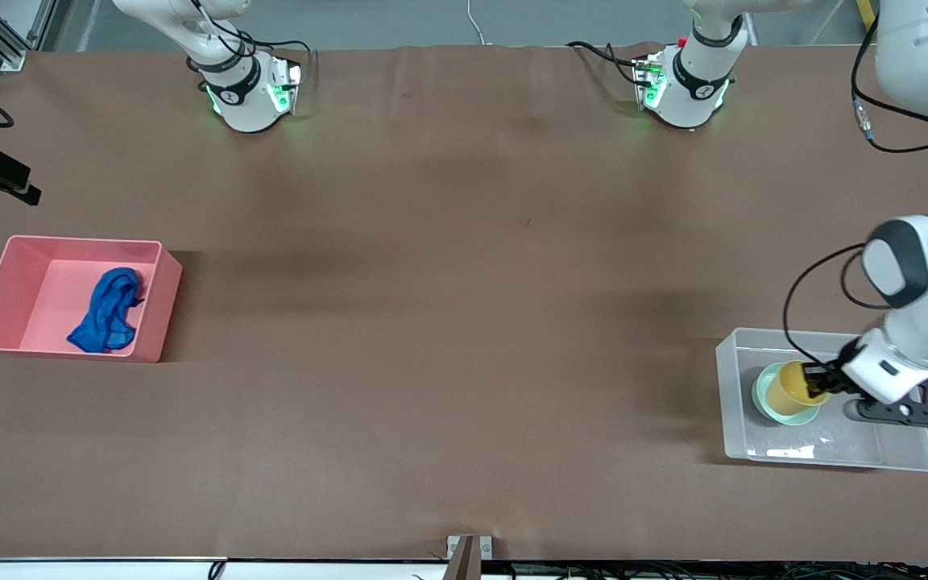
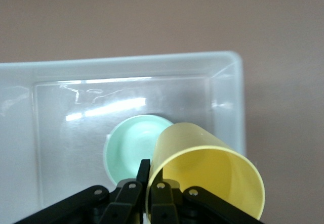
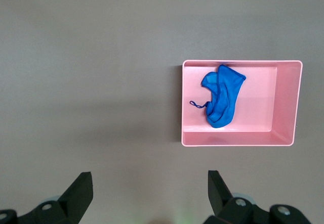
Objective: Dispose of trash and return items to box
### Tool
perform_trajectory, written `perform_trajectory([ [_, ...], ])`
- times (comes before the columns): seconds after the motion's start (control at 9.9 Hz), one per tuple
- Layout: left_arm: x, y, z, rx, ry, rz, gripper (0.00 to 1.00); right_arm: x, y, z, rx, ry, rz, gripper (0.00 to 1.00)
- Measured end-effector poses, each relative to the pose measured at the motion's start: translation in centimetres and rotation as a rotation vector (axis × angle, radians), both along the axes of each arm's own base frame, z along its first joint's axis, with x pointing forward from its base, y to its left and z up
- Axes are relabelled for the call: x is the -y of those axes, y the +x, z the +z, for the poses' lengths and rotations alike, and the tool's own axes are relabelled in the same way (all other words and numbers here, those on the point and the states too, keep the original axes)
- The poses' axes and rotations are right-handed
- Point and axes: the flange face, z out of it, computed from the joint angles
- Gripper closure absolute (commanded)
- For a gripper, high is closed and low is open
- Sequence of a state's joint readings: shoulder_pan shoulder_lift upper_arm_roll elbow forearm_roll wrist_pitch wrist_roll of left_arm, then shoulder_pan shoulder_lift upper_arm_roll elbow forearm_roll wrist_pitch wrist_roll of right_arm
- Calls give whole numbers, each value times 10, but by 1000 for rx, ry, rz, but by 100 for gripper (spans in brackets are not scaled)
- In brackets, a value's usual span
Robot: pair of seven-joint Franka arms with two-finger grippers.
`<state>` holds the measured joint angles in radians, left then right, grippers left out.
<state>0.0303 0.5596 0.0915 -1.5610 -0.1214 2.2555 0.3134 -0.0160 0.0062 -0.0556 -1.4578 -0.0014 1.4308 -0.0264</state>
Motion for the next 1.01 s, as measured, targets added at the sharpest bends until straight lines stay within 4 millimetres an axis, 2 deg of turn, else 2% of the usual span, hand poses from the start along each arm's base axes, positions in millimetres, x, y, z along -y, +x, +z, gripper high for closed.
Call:
perform_trajectory([
  [0.1, -25, -1, -24, -23, -10, -30, 99, 0, 0, 0, 0, 0, -1, 0],
  [0.2, -38, -3, -47, -47, -19, -57, 95, 0, 0, 0, 0, 0, -1, 0],
  [0.3, -40, -4, -68, -73, -23, -69, 86, 0, 0, 0, 0, 0, -2, 0],
  [0.4, -41, -6, -84, -95, -24, -68, 62, 0, 0, 0, 0, 0, -2, 0],
  [0.51, -42, -6, -92, -105, -26, -67, 1, 0, 0, 0, 0, 0, -3, 0],
  [0.61, -41, -4, -90, -99, -24, -72, 0, 0, 0, 0, 0, 0, -3, 0],
  [0.71, -42, 2, -75, -72, -12, -87, 0, 0, 0, 0, 0, 0, -3, 0],
  [0.81, -44, 7, -41, -44, -9, -99, 0, 0, 0, 0, -1, 0, -3, 0],
  [1.01, -39, -3, 52, -9, -1, -122, 0, 0, 0, -1, -1, 0, -4, 0],
])
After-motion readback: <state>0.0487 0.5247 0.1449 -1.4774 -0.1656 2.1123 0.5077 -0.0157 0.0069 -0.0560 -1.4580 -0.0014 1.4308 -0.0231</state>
